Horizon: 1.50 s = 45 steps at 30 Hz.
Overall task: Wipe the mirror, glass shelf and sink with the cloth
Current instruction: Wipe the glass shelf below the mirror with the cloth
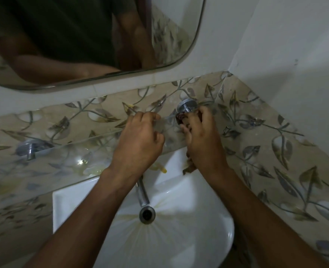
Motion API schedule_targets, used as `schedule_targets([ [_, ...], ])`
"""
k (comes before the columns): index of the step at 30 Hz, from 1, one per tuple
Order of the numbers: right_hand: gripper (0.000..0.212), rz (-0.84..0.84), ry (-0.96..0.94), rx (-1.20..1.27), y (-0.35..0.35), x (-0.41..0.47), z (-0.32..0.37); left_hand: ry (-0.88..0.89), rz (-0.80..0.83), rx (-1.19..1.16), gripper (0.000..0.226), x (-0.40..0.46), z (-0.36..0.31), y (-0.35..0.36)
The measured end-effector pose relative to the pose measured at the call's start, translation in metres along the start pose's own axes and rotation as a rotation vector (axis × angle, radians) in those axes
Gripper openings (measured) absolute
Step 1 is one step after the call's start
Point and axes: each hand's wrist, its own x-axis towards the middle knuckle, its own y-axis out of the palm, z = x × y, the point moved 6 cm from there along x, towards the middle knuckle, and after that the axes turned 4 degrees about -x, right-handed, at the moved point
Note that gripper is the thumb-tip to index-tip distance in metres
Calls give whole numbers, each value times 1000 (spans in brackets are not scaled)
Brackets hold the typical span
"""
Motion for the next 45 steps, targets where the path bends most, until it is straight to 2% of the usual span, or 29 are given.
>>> schedule_targets([
  [3,44,11,79,36,3,18,-1,-5,1,4,45,0,1,-2],
  [7,34,45,-101,135,1,9,17,-20,-9,14,46,-1,6,-8],
  [11,46,214,-206,192,-3,-6,12,-33,-2,41,44,-4,17,-14],
  [16,45,192,-154,110,13,27,6,-31,-15,45,40,-8,24,-22],
  [22,42,226,-338,268,13,-5,54,-95,-83,83,41,-20,31,-31],
  [29,45,219,-164,264,25,26,31,-130,-119,111,42,-28,46,-39],
  [34,46,285,-323,303,17,-2,59,-128,-130,121,42,-34,49,-44],
  [36,45,316,-311,309,9,-6,51,-129,-141,121,42,-36,54,-49],
  [41,42,258,-164,252,15,22,28,-163,-160,142,41,-40,66,-56],
  [45,44,271,-232,295,21,11,63,-166,-158,135,41,-42,67,-56],
])
